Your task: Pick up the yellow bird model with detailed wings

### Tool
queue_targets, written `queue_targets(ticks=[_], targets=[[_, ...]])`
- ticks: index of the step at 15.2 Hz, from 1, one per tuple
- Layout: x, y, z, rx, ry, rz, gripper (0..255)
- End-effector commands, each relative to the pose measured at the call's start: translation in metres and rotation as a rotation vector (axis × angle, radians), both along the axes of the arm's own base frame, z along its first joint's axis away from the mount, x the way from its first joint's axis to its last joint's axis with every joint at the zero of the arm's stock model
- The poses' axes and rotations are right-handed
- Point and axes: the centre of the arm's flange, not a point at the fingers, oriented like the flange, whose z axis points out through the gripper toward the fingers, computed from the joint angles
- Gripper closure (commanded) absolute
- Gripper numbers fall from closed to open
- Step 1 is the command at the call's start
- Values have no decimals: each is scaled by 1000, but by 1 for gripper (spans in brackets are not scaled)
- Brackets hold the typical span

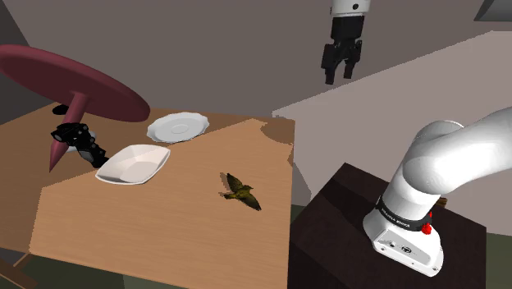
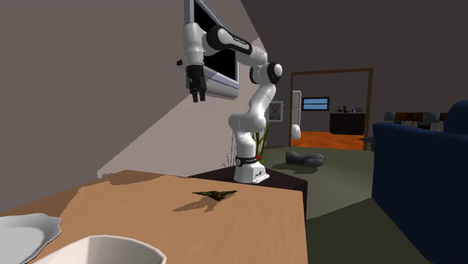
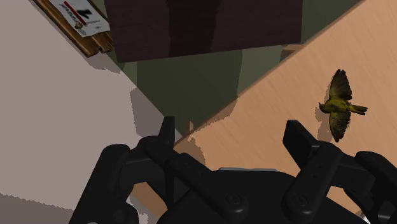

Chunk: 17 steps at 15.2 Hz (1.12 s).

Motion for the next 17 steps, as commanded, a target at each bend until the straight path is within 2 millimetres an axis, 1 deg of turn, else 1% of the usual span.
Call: queue_targets(ticks=[1, 17], targets=[[0, 0, 0, 0, 0, 0, 0], [47, 158, -136, -17, 33, -33, 0]])
